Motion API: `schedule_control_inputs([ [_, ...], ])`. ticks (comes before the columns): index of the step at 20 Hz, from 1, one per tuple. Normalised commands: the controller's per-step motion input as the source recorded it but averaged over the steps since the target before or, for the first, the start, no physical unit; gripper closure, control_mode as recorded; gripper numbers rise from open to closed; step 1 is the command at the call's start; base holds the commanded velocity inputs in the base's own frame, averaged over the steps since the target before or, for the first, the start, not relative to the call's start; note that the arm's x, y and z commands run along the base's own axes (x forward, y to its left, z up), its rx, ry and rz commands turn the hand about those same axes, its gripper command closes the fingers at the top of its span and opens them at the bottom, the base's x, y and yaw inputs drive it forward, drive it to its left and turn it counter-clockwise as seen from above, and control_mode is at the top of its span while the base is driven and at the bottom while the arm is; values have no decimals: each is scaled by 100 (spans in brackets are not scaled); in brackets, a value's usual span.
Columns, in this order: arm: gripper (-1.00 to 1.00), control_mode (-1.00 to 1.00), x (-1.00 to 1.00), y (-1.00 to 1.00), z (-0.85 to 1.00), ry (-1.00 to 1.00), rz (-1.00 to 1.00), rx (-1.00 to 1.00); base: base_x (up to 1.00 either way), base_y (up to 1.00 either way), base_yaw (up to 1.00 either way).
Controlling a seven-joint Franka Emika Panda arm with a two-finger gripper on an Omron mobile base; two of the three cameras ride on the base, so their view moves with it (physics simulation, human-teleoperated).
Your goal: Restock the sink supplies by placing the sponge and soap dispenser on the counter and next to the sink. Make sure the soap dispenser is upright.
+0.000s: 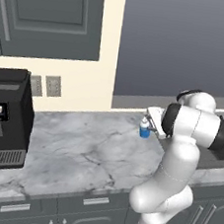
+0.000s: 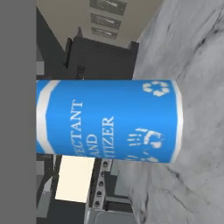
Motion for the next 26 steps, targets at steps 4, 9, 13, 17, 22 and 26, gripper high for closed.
schedule_control_inputs([
  [4,100,-100,19,0,-3,4,-1,4,0,0,0],
  [9,100,-100,18,1,-15,5,-5,-4,0,0,0],
  [13,100,-100,44,8,-29,13,0,0,0,0,0],
  [17,100,-100,39,19,-25,9,0,0,0,0,0],
  [22,100,-100,9,2,-29,0,0,0,0,0,0],
  [26,100,-100,0,-4,-19,-3,0,-1,0,0,0],
])
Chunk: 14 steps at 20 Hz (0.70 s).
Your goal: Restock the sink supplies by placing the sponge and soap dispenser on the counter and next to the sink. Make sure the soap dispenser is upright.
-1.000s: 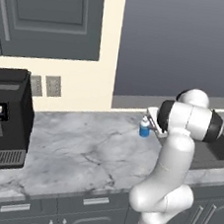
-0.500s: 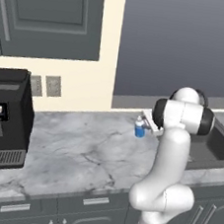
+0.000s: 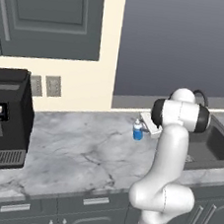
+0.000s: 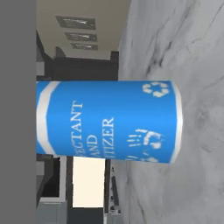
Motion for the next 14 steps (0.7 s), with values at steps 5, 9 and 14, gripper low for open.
schedule_control_inputs([
  [5,100,-100,2,-15,-16,0,0,0,0,0,0],
  [9,100,-100,2,-37,-12,-1,0,0,0,0,0],
  [14,100,-100,11,-18,-36,0,0,0,0,0,0],
])
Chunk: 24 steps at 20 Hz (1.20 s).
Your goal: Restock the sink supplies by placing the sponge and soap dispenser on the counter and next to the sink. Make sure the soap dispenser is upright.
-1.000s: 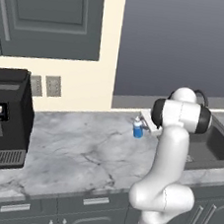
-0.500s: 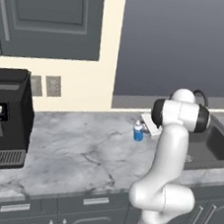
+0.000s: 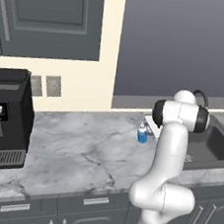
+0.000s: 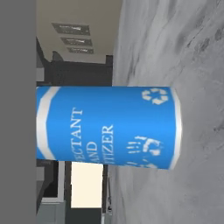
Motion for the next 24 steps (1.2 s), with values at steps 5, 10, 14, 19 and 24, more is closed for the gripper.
schedule_control_inputs([
  [5,100,-100,6,-2,-32,0,0,0,0,0,0],
  [10,100,-100,0,-21,-37,0,0,0,0,0,0],
  [14,-100,-100,0,-17,-41,0,0,0,0,0,0],
  [19,-100,-100,0,-23,-14,-5,0,0,0,0,0],
  [24,-100,-100,-1,-28,0,-7,0,0,0,0,0],
])
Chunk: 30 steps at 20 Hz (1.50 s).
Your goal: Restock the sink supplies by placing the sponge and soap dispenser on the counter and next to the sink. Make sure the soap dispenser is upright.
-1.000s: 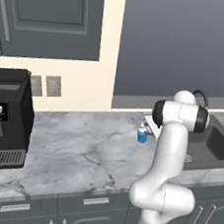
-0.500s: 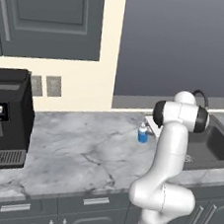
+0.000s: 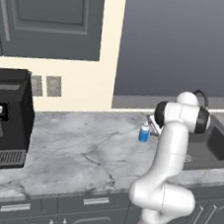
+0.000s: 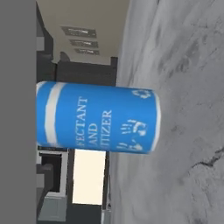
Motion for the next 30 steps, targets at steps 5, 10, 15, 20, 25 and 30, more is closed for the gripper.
schedule_control_inputs([
  [5,-100,-100,-17,-15,17,-9,0,0,0,0,0],
  [10,-100,-100,-21,12,68,-13,-5,-3,0,0,0],
  [15,-100,-100,-27,31,99,-18,-7,-13,0,0,0],
  [20,-100,-100,-48,42,99,-24,-2,-19,0,0,0],
  [25,-100,-100,-77,36,65,-27,0,-33,0,0,0],
  [30,-100,-100,-75,51,1,-27,3,-44,0,0,0],
])
